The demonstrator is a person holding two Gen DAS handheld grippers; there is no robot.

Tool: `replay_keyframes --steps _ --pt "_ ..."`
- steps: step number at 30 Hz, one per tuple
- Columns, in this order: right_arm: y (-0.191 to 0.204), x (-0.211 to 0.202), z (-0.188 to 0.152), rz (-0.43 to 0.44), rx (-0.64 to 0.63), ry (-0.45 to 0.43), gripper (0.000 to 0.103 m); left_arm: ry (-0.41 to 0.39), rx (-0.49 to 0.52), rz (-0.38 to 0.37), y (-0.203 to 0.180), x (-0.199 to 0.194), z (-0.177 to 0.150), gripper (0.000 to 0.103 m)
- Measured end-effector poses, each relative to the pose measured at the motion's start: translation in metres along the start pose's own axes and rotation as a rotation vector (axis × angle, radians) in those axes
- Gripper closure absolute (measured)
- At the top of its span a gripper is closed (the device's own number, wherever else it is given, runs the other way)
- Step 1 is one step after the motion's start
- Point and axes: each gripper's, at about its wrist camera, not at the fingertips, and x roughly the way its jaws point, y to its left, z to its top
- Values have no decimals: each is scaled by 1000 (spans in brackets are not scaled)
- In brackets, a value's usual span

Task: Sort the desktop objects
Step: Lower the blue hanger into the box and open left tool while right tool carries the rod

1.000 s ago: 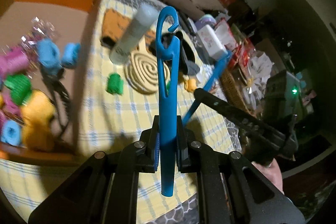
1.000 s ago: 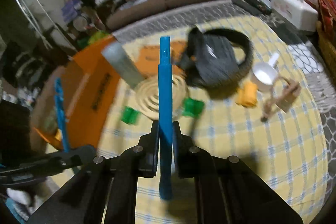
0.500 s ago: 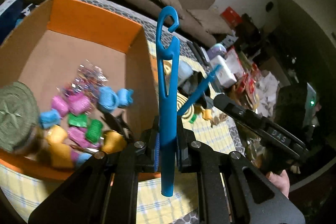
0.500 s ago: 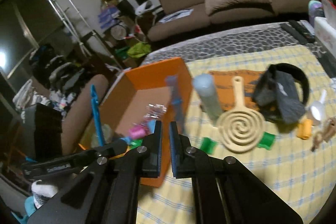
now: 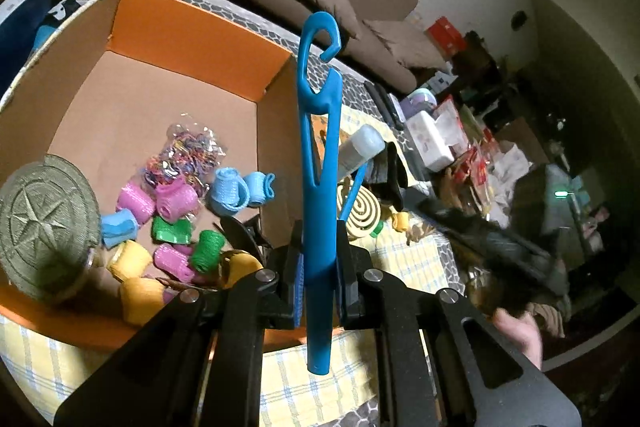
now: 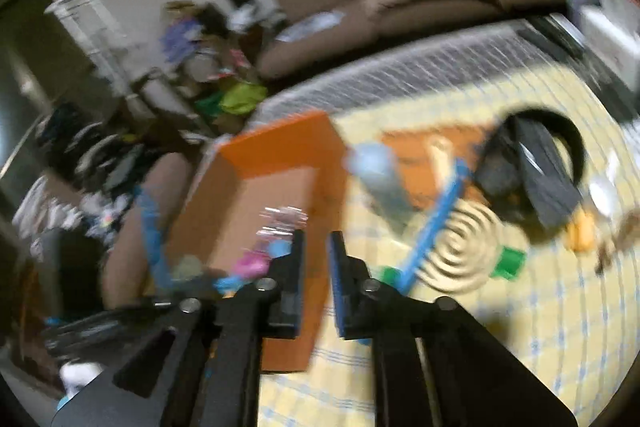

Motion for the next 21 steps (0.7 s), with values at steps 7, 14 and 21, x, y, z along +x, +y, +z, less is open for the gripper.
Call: replay_keyframes --steps 7,14,21 --pt "-57 44 -20 -60 193 120 59 10 1 -7 -5 7 -3 92" --pt "-70 64 -27 -60 256 139 59 24 0 6 -3 13 -2 92" --pt "-59 69 -27 -67 236 150 61 35 2 20 1 16 1 92"
